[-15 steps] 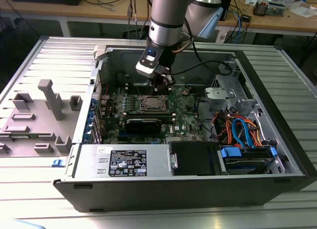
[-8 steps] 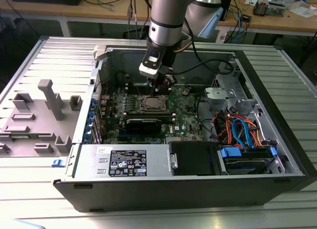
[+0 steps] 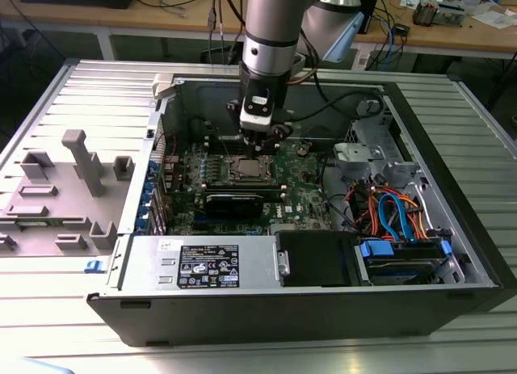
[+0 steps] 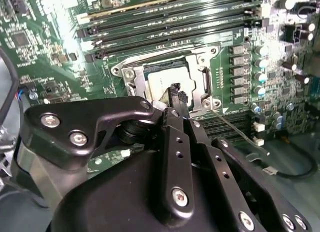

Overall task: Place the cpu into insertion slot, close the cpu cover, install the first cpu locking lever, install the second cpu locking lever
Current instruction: 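Install the first cpu locking lever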

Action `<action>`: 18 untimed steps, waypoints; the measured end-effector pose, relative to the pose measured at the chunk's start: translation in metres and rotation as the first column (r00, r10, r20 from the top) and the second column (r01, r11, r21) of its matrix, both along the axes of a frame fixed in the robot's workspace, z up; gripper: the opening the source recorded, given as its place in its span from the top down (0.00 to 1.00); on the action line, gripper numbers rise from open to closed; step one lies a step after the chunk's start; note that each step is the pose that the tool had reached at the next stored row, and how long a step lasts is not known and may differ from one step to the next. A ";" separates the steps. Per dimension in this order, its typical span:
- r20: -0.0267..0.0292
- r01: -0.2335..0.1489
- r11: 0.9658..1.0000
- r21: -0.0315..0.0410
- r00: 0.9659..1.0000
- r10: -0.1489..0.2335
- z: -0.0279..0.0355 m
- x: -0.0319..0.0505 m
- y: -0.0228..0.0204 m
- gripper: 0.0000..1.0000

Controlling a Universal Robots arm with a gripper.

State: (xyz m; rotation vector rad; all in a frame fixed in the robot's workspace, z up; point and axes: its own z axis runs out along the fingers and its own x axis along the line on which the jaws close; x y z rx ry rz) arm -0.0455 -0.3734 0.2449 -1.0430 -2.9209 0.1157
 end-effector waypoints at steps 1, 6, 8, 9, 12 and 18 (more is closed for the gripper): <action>0.000 -0.018 1.000 0.002 1.000 0.018 -0.0001 0.0000 0.0000 0.89; 0.001 -0.080 0.996 0.025 0.997 0.080 -0.0002 0.0000 0.0000 0.89; 0.003 -0.112 0.993 0.041 0.994 0.112 -0.0003 0.0000 0.0000 0.89; 0.003 -0.124 0.991 0.046 0.992 0.124 -0.0004 0.0000 0.0000 0.89; 0.005 -0.167 0.984 0.058 0.986 0.167 -0.0006 0.0000 0.0000 0.89; 0.006 -0.259 0.964 0.063 0.966 0.260 -0.0011 0.0001 0.0000 0.89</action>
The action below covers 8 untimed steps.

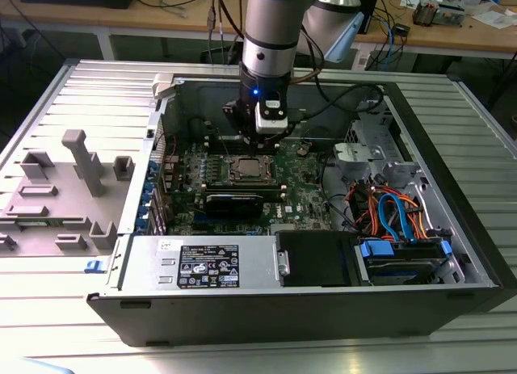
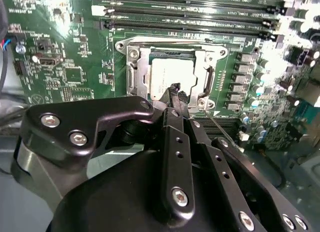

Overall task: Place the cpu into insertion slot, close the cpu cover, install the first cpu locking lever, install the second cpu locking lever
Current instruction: 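Install the first cpu locking lever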

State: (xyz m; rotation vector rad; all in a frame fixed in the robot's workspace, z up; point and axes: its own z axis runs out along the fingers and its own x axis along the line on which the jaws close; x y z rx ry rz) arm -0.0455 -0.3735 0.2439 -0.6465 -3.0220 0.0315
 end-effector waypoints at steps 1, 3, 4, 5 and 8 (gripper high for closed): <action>0.000 -0.024 1.000 0.000 1.000 0.024 -0.0001 -0.0001 0.0000 0.89; 0.000 -0.077 0.997 0.001 0.997 0.077 -0.0005 -0.0001 0.0000 0.89; 0.000 -0.091 0.996 0.001 0.996 0.091 -0.0005 -0.0001 0.0000 0.89; 0.000 -0.104 0.995 0.001 0.995 0.104 -0.0006 -0.0001 0.0000 0.89; 0.000 -0.154 0.988 0.002 0.988 0.154 -0.0008 -0.0001 0.0000 0.89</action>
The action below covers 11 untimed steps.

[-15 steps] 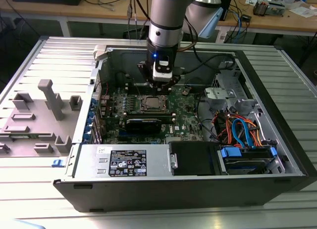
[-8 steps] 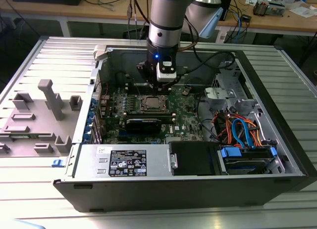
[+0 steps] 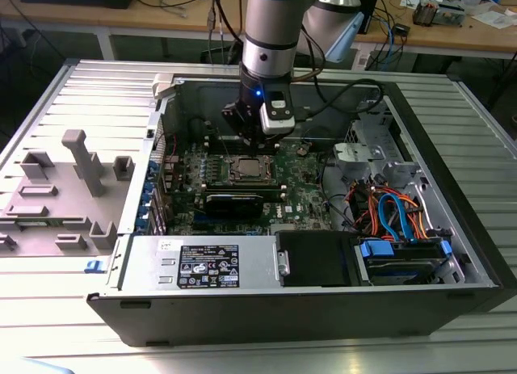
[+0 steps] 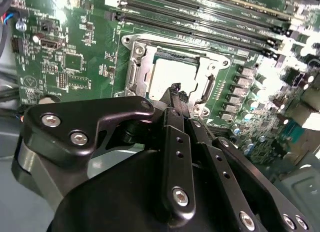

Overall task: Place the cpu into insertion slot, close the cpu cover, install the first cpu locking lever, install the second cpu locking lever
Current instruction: 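Install the first cpu locking lever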

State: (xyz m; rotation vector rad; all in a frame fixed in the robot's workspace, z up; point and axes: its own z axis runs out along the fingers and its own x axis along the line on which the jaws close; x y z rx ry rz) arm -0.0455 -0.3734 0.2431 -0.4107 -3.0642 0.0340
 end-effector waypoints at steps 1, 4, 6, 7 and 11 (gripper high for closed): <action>0.000 -0.030 1.000 0.001 1.000 0.030 -0.0001 0.0000 0.0000 0.89; 0.000 -0.113 0.994 0.004 0.994 0.113 -0.0003 0.0000 0.0000 0.89; 0.000 -0.147 0.989 0.005 0.989 0.147 -0.0004 0.0000 0.0000 0.89; 0.001 -0.162 0.987 0.006 0.987 0.162 -0.0005 0.0000 0.0000 0.89; 0.001 -0.220 0.975 0.008 0.975 0.220 -0.0007 0.0000 0.0000 0.89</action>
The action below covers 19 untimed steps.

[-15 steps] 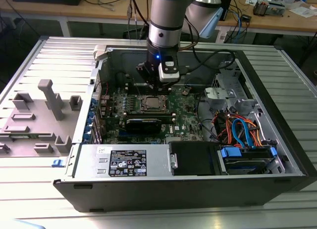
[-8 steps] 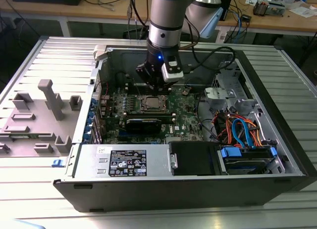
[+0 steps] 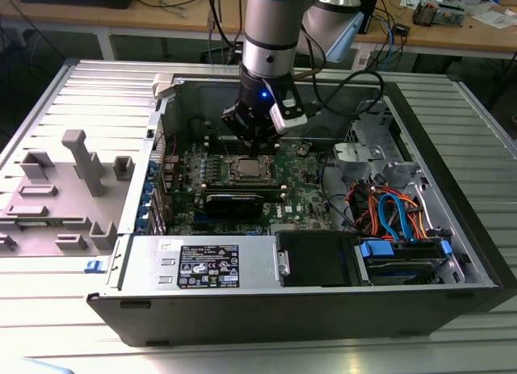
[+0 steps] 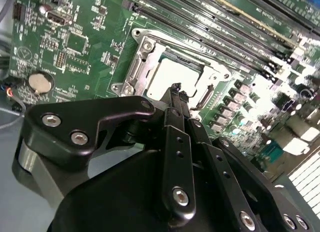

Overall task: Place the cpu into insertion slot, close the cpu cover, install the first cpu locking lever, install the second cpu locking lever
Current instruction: 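Install the first cpu locking lever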

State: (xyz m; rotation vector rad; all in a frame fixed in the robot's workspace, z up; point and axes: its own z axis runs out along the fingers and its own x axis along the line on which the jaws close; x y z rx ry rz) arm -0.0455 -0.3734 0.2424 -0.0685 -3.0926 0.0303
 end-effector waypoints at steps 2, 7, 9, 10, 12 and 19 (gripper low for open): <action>0.000 -0.043 0.999 0.001 0.999 0.043 -0.0001 0.0000 0.0000 0.89; 0.002 -0.044 0.999 0.001 0.999 0.044 -0.0001 -0.0069 0.0000 0.89; 0.003 -0.044 0.999 0.001 0.999 0.044 -0.0001 -0.0132 0.0000 0.89; 0.003 -0.043 0.999 0.002 0.999 0.043 0.0000 -0.0158 0.0000 0.89; 0.005 -0.043 0.999 0.004 0.999 0.043 0.0000 -0.0271 0.0000 0.89; 0.010 -0.044 0.999 0.011 0.999 0.043 0.0004 -0.0479 0.0000 0.89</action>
